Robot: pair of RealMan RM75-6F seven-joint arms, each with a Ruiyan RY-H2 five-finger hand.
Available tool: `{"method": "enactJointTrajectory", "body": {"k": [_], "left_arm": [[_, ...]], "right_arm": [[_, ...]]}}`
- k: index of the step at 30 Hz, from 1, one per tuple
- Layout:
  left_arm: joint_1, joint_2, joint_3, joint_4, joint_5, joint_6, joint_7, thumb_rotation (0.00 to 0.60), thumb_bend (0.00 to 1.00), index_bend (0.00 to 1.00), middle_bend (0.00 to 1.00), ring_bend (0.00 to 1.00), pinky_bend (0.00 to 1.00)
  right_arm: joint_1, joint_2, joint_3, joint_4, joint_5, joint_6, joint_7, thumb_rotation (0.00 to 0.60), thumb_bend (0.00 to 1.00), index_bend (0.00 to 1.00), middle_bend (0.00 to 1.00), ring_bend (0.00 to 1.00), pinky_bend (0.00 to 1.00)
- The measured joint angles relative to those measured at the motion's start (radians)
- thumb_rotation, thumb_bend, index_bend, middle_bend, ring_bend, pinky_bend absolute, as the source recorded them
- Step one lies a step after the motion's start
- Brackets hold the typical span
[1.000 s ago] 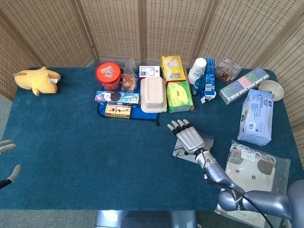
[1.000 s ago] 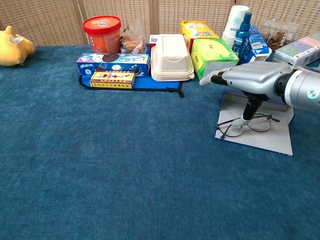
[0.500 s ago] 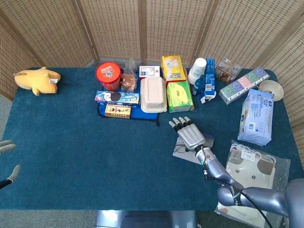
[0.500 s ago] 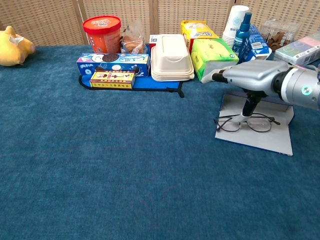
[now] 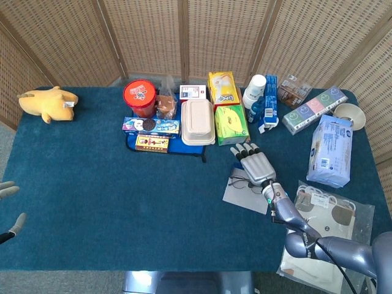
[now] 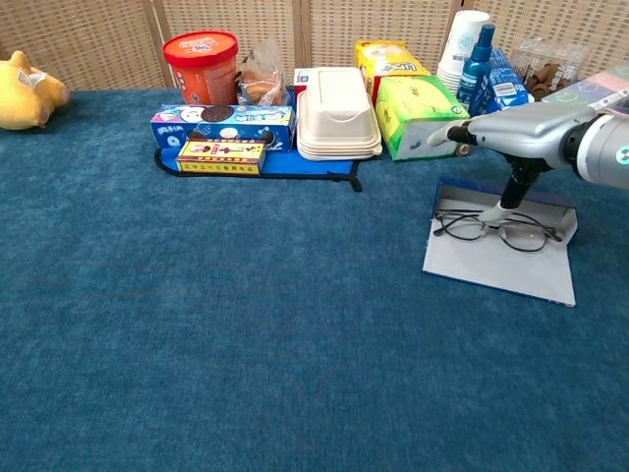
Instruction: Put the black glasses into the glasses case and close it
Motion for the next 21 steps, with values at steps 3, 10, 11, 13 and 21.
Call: {"method": "enactJointTrajectory", "body": {"k": [3, 10, 11, 13, 21], "left_arm": [[-0.002, -0.001, -0.001, 0.000, 0.002, -0.001, 0.000, 0.600, 0.30, 0.27, 0.25, 0.14, 0.00], [-0.003, -0.001, -0.003, -0.001, 0.003, 0.001, 0.001, 0.600, 0.30, 0.27, 0.25, 0.14, 0.00], [-0.002, -0.001, -0.003, -0.001, 0.003, 0.002, 0.001, 0.600, 0.30, 0.27, 0.25, 0.14, 0.00], [-0.001, -0.002, -0.003, -0.001, 0.004, 0.003, 0.002, 0.600, 0.30, 0.27, 0.25, 0.14, 0.00], [0.004, 0.000, -0.003, -0.001, 0.003, 0.010, 0.002, 0.600, 0.30, 0.27, 0.25, 0.14, 0.00]], "right_arm": [[-0.010, 0.010, -0.008, -0.015, -0.012, 0.013, -0.001, 0.600, 0.21, 0.00, 0.00, 0.00, 0.11], [-0.014, 0.014, -0.006, -0.001, -0.006, 0.002, 0.014, 0.600, 0.21, 0.00, 0.00, 0.00, 0.11], [-0.015, 0.014, -0.006, 0.003, -0.006, -0.001, 0.017, 0.600, 0.21, 0.00, 0.00, 0.00, 0.11], [-0.014, 0.011, -0.004, 0.014, -0.006, -0.008, 0.024, 0.600, 0.21, 0.00, 0.00, 0.00, 0.11], [-0.010, -0.003, 0.008, 0.067, -0.003, -0.026, 0.049, 0.600, 0.21, 0.00, 0.00, 0.00, 0.11]]}}
